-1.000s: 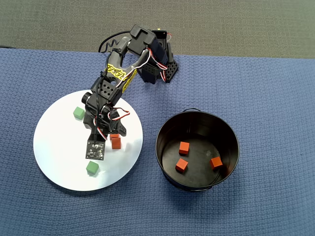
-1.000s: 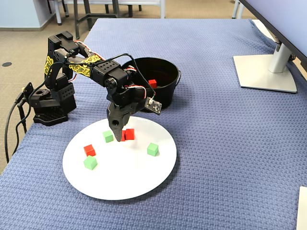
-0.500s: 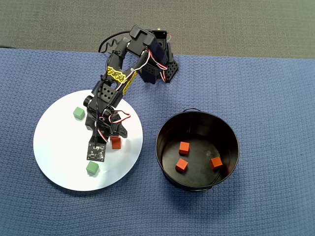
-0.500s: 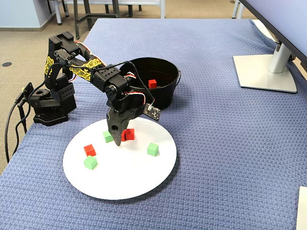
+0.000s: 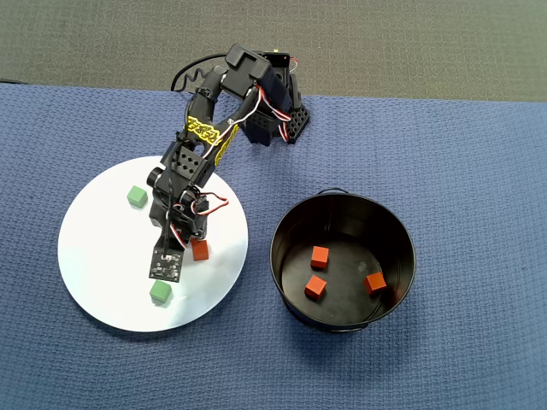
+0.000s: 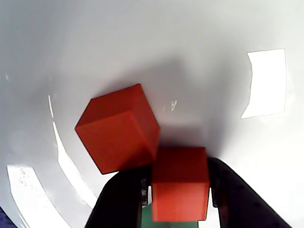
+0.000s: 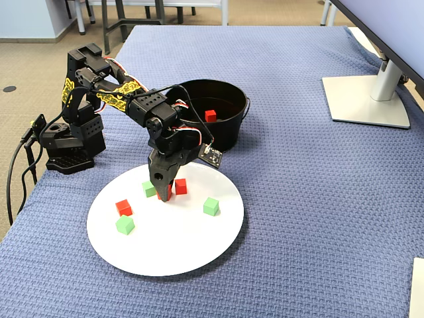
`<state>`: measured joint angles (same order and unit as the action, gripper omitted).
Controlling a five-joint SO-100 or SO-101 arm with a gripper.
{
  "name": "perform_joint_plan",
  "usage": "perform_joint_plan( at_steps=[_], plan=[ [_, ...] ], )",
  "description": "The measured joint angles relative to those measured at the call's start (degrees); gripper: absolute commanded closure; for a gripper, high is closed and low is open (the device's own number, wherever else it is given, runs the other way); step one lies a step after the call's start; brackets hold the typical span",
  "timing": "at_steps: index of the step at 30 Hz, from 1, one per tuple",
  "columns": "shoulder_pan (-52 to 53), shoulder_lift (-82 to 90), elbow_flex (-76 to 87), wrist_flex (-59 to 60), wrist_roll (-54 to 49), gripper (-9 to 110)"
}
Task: Pick up the red cubes from the white plate and place them in the black recipient
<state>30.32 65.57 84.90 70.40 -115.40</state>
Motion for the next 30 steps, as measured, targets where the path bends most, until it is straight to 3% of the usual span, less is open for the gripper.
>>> perform_joint_plan(
  at_steps=[4,16,30],
  plan=[
    [-0.62,0.0,-0.26,0.7,0.7,101],
    [-4.57,7.21,-12.39,18.54,8.44,101],
    [-19.6,19.6,-11.78,3.6,32.17,101]
  ],
)
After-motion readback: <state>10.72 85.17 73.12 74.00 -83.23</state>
